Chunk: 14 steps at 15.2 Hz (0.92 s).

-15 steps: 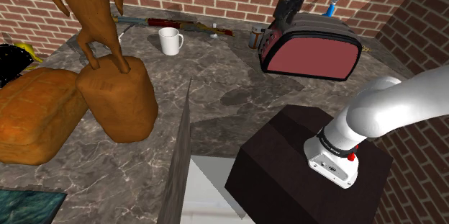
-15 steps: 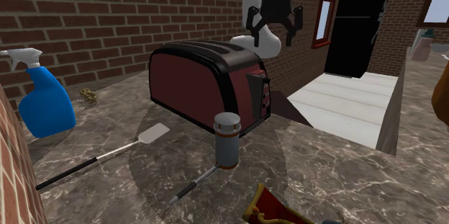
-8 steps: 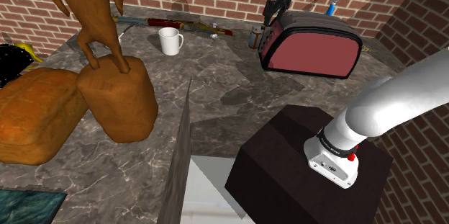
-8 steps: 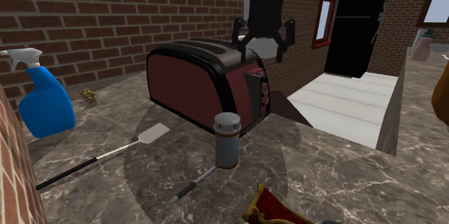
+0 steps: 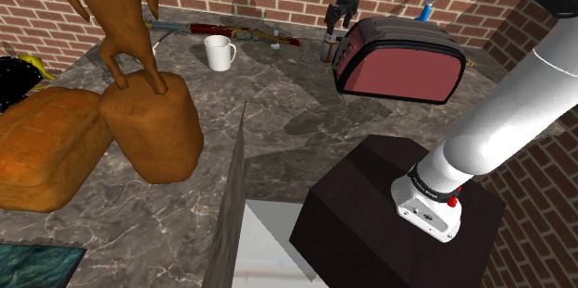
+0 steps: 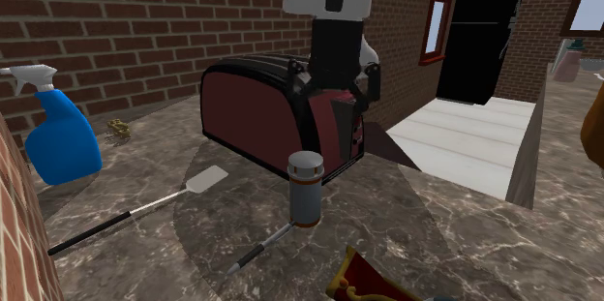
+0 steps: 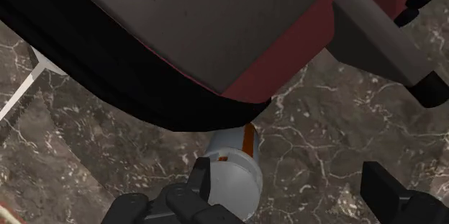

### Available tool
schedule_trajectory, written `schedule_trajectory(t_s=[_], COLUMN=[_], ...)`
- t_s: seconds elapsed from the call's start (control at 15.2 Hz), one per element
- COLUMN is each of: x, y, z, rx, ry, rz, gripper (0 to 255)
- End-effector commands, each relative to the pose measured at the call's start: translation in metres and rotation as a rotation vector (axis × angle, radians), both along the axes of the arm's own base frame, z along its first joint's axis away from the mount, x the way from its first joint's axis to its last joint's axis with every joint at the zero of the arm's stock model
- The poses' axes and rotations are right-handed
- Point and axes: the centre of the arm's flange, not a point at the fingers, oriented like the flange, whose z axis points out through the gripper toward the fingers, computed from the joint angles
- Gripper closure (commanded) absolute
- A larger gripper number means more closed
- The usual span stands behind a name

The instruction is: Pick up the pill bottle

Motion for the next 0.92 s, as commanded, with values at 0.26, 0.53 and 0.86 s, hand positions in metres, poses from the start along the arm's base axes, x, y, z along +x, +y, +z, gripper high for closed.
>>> schedule_trajectory(t_s=[0.26, 0.53, 0.86], x=[0.057, 0.057, 0.057], y=[-0.039, -0.039, -0.039], z=[-0.03, -0.052, -0.07], rx=[-0.023, -0.023, -0.023], ry=[-0.001, -0.001, -0.001], rz=[-0.014, -0.014, -0.014], gripper=[0, 0, 0])
